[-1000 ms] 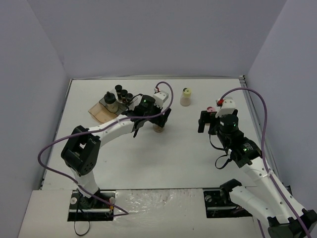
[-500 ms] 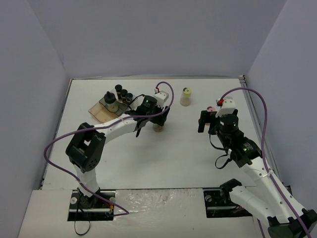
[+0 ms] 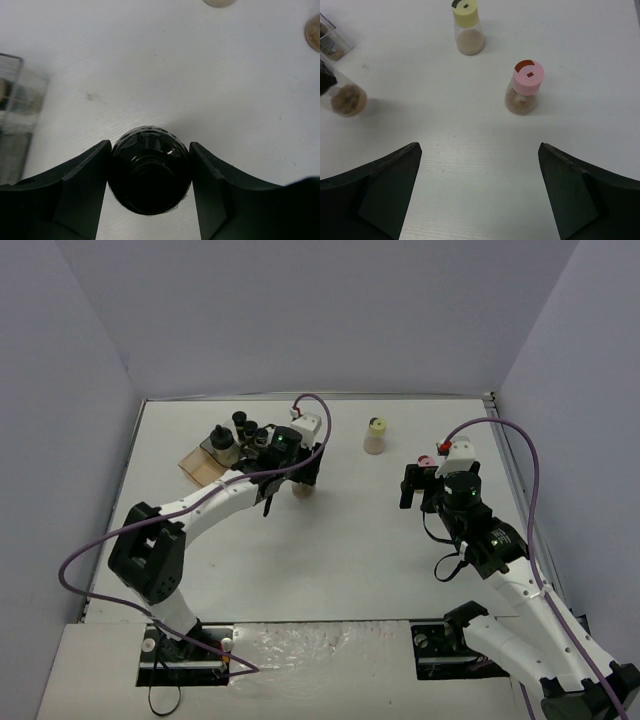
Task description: Organize the condiment bottles
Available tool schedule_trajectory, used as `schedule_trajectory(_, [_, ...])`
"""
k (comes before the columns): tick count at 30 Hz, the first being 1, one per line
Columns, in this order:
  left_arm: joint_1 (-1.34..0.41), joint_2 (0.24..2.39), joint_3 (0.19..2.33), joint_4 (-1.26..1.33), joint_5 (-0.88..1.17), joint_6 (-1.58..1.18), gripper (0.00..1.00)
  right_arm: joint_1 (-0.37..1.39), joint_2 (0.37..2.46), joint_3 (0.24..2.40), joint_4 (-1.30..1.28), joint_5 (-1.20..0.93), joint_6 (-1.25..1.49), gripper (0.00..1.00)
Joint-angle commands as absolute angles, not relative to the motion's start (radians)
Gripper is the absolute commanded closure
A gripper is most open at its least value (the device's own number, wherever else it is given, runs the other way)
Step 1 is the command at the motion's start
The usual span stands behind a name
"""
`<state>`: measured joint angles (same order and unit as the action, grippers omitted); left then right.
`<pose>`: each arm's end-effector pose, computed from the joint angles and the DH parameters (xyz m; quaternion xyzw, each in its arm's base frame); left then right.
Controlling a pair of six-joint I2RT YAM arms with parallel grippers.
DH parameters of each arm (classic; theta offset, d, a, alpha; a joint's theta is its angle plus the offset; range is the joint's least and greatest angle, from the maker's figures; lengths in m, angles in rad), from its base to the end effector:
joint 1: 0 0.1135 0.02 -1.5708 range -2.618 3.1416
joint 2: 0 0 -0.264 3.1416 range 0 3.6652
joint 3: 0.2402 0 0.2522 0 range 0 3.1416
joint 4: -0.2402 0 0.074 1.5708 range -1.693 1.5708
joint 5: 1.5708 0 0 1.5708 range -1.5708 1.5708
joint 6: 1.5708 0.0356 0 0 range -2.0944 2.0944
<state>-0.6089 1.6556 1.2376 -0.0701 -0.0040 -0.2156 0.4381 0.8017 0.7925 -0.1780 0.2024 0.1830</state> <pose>0.3178 -0.2215 0.2805 0.1664 0.8407 -0.2049 0.4728 0.1741 0.0736 0.3407 -0.0335 0.7681 0.1199 0.6281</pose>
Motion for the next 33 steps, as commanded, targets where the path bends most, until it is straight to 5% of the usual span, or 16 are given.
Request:
schedule_trajectory(1, [-0.492, 1.485, 1.280, -0.064, -0.176, -0.239, 0.91, 0.439, 0.791, 0.799, -0.121, 0.217, 0.186, 0.00])
schedule_trajectory(10, [-0.305, 1.497, 1.307, -0.025, -0.253, -0.308, 0.91, 0.439, 0.787, 0.798, -0.118, 0.211, 0.186, 0.00])
schedule_trajectory(33, [-0.247, 1.675, 1.310, 0.138, -0.273, -0.381, 0.90, 0.439, 0.771, 0.790, -0.120, 0.224, 0.179, 0.00])
